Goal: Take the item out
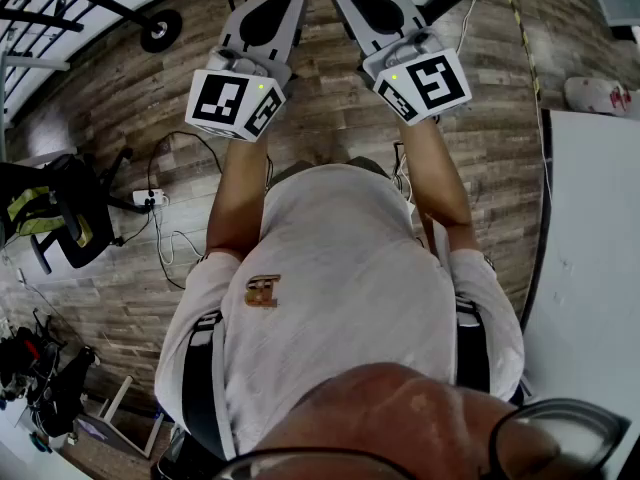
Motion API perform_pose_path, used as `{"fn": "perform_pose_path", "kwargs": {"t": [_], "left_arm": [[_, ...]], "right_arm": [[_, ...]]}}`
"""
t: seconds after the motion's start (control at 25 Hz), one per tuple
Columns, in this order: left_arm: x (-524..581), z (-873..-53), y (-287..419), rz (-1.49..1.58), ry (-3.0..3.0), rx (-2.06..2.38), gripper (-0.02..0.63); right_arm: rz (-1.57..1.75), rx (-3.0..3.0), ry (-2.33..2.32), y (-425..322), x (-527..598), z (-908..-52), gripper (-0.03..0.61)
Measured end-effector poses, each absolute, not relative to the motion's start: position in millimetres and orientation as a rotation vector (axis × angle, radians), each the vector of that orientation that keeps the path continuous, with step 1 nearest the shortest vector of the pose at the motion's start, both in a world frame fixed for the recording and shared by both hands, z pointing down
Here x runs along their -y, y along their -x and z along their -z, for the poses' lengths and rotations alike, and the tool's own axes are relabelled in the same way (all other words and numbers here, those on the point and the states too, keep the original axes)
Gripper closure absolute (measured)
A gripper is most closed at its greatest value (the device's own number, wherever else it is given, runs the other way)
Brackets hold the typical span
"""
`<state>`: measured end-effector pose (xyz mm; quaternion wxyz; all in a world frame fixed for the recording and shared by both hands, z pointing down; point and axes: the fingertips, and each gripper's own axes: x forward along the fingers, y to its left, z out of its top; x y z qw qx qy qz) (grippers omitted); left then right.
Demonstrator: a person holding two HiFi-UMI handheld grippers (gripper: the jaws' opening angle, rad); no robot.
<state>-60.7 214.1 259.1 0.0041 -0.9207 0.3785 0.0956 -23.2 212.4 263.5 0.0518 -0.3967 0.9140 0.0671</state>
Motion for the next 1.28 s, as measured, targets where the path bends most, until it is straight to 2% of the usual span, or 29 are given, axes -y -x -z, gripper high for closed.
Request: {"fn": "perform_pose_path", "kwargs": {"t": [0.92, 1.28], "left_arm": [[-164, -279, 104, -0.338, 2.897, -1.086, 0.595], [-57, -287, 114, -0.276, 2.854, -1.163, 0.595]], "right_arm": [[-0.232, -2.741, 1.28, 61, -165, -283, 0.545], [-0.313, -2.797, 1.264, 69, -52, -293, 0.545]]}}
